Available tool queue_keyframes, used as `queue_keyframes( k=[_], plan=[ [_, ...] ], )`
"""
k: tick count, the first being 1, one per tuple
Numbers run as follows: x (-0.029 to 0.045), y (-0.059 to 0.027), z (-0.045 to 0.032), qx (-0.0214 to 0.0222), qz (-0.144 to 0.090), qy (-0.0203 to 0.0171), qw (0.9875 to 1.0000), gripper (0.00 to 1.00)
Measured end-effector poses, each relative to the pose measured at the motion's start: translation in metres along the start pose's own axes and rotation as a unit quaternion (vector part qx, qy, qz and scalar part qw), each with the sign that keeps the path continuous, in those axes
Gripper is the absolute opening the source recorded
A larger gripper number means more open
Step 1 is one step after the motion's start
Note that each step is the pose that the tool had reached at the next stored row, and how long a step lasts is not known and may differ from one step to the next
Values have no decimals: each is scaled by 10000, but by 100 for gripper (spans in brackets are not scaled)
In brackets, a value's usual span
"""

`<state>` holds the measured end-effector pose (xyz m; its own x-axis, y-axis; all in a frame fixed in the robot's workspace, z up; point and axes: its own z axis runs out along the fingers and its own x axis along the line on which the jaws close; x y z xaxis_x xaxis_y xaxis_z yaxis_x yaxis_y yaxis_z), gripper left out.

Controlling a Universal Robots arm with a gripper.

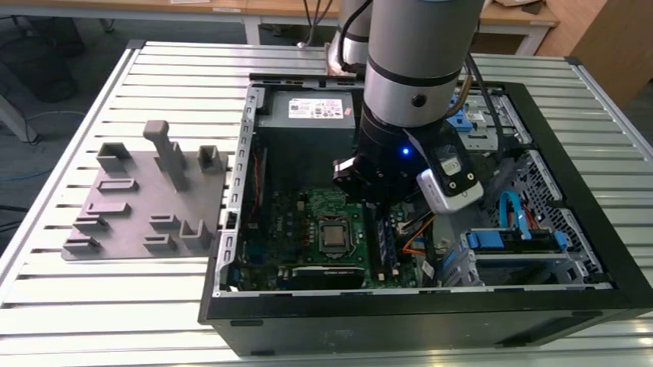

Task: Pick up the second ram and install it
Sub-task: 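Insert the second ram into the second slot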

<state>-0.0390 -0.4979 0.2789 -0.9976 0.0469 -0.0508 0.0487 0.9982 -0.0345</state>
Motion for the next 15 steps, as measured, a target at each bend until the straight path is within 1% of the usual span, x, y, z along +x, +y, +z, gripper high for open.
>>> queue_keyframes(
  k=[8,15],
  plan=[
    [0,0,0,21,188,6,9998,14],
    [0,0,0,37,346,11,9994,14]
  ],
)
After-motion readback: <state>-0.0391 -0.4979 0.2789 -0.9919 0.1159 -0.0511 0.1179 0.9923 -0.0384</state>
